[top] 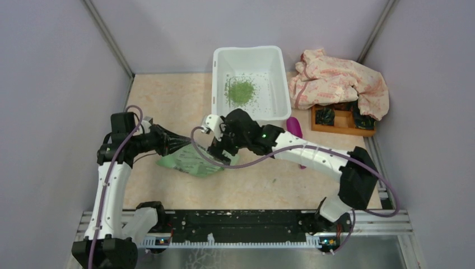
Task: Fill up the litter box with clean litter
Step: Adjust the clamp at the cat litter bag, then move the cat litter bag to the center of the board.
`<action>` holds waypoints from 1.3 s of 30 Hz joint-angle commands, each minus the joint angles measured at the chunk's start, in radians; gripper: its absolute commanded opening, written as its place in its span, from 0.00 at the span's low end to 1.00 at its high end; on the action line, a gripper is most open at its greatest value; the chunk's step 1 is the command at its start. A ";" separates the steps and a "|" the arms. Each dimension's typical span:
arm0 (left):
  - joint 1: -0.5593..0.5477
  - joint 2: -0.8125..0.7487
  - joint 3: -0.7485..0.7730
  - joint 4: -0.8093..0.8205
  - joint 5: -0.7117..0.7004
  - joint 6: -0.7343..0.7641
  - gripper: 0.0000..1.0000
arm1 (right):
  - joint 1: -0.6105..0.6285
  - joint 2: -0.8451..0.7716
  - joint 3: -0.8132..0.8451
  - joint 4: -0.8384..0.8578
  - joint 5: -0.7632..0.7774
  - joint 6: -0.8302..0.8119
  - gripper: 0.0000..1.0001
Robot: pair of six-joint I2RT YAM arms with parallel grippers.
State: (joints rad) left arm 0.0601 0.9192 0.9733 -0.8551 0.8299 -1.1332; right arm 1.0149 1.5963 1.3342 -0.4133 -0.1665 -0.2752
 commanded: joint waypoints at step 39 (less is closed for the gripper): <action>0.261 -0.212 0.077 -0.022 -0.454 0.510 0.99 | 0.294 0.191 -0.231 0.722 0.427 0.358 0.36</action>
State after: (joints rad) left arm 0.3168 0.7208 1.0126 -0.8627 0.4076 -0.6533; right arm 1.3090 1.6367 0.9527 0.2081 0.1238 0.0753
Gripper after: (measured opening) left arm 0.987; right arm 0.355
